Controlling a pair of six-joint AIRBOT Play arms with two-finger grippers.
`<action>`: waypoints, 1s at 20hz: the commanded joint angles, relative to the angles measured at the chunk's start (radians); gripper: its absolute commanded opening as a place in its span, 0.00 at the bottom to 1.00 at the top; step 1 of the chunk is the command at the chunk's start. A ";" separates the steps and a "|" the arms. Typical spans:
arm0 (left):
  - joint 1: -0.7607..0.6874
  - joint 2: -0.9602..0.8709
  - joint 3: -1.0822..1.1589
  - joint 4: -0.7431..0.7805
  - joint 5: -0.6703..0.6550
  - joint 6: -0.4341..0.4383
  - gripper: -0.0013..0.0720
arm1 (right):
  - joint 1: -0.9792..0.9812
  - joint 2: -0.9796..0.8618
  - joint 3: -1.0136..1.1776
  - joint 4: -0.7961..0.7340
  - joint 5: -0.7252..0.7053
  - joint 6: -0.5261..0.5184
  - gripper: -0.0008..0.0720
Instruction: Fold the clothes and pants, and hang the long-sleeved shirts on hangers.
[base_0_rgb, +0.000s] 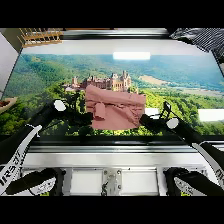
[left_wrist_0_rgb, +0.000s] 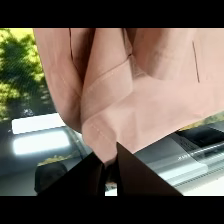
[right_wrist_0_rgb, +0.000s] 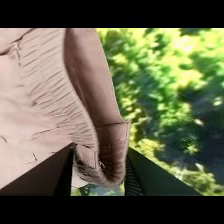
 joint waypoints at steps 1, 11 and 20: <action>0.001 0.000 0.001 0.002 0.001 0.001 0.08 | 0.027 -0.006 0.001 0.001 -0.046 -0.026 0.29; 0.151 0.244 0.357 -0.006 -0.107 0.002 0.03 | 0.012 0.218 0.478 -0.469 0.439 -0.152 0.03; 0.163 0.726 0.651 -0.005 -0.102 -0.079 0.03 | 0.012 0.547 0.867 -0.473 0.806 0.059 0.03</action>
